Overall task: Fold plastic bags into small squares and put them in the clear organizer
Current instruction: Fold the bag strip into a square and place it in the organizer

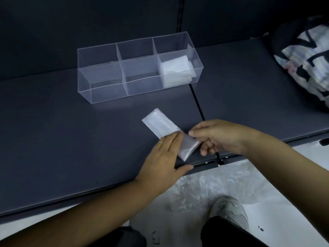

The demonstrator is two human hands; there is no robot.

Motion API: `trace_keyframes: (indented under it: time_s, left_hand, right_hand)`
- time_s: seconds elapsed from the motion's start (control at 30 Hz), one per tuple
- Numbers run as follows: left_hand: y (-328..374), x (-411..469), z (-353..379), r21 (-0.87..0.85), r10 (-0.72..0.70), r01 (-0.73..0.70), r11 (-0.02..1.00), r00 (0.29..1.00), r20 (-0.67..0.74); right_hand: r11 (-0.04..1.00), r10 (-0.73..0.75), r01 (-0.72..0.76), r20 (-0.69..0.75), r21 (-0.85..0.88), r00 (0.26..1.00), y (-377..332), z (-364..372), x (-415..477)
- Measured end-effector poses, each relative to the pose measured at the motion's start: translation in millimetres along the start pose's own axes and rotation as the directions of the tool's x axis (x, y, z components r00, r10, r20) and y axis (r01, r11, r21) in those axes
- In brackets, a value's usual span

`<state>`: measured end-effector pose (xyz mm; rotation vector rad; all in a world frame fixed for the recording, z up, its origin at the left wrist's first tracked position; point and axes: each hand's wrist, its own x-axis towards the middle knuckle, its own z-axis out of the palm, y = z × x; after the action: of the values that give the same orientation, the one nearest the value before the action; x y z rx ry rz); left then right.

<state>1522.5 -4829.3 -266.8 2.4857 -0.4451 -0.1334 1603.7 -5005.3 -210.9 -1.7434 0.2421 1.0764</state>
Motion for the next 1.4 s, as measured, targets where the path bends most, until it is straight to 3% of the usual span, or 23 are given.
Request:
trace_keyframes:
  time_s: [0.13,0.17,0.27,0.4,0.53,0.63,0.77,0.83,0.87,0.93,1.0,1.03,1.1,1.2,1.3,1.4]
  left_hand:
    - [-2.7,-1.1,-2.4,0.023,0.094,-0.091,0.996,0.98,-0.173]
    - [-2.4,0.0,-5.3,-0.004,0.099,-0.102,0.995,0.976,-0.195]
    - [-4.8,6.1,-18.4,-0.111,0.05,-0.072,0.991,0.981,-0.19]
    - [-21.8,21.1,-23.9,-0.317,-0.155,0.117,0.941,0.983,-0.095]
    - [-30.9,34.5,-28.6,-0.577,-0.353,0.298,0.76,0.935,0.019]
    - [-33.5,41.4,-32.1,-0.745,-0.44,0.372,0.554,0.89,0.118]
    - [-32.1,47.9,-38.0,-0.834,-0.492,0.412,0.368,0.847,0.201]
    - [-31.2,49.6,-39.3,-0.845,-0.557,0.407,0.347,0.814,0.164]
    - [-32.1,49.0,-39.7,-0.832,-0.6,0.388,0.396,0.795,0.086]
    - [-37.2,43.1,-40.4,-0.707,-0.603,0.319,0.631,0.775,-0.189]
    - [-41.3,36.7,-41.9,-0.379,-0.366,0.2,0.903,0.822,-0.437]
    - [-42.6,35.4,-40.6,-0.195,-0.215,0.138,0.971,0.861,-0.461]
    - [-45.4,38.5,-33.2,0.069,-0.043,0.067,0.995,0.951,-0.307]
    - [-51.6,43.8,-23.2,0.302,-0.065,0.057,0.951,0.998,0.017]
    - [-61.7,44.2,-20.7,0.392,-0.103,0.051,0.918,0.988,0.113]
    - [-60.5,44.6,-18.0,0.441,-0.139,0.076,0.894,0.984,0.113]
  right_hand:
    - [0.98,-0.021,0.007,0.068,0.197,0.997,-1.3,-3.0,-20.2]
    - [0.985,-0.054,0.048,0.031,0.166,0.998,0.2,-7.2,-23.0]
    - [0.955,-0.275,0.26,-0.098,-0.145,0.956,7.4,-20.4,-23.6]
    - [0.882,-0.416,0.417,0.053,-0.221,0.908,15.8,-10.5,-2.8]
    - [0.864,-0.482,0.466,-0.043,-0.193,0.875,13.3,7.1,23.8]
    - [0.859,-0.492,0.461,-0.112,-0.221,0.863,7.5,11.5,34.8]
    - [0.89,-0.437,0.38,-0.231,-0.253,0.87,1.7,16.3,46.1]
    - [0.895,-0.417,0.34,-0.274,-0.288,0.867,-3.0,18.4,50.6]
    - [0.895,-0.408,0.318,-0.284,-0.314,0.868,-5.5,19.3,52.5]
    - [0.891,-0.39,0.277,-0.294,-0.36,0.873,-9.7,20.5,55.6]
    - [0.881,-0.373,0.238,-0.29,-0.409,0.882,-14.3,21.7,57.6]
    - [0.875,-0.36,0.214,-0.288,-0.435,0.887,-17.1,22.5,58.4]
    - [0.872,-0.327,0.167,-0.293,-0.461,0.899,-22.8,24.0,59.4]
    - [0.881,-0.28,0.118,-0.302,-0.459,0.911,-27.7,24.3,57.4]
    - [0.879,-0.287,0.115,-0.321,-0.464,0.902,-23.6,24.0,52.4]
    - [0.815,-0.388,0.107,-0.4,-0.57,0.83,-13.1,29.0,49.0]
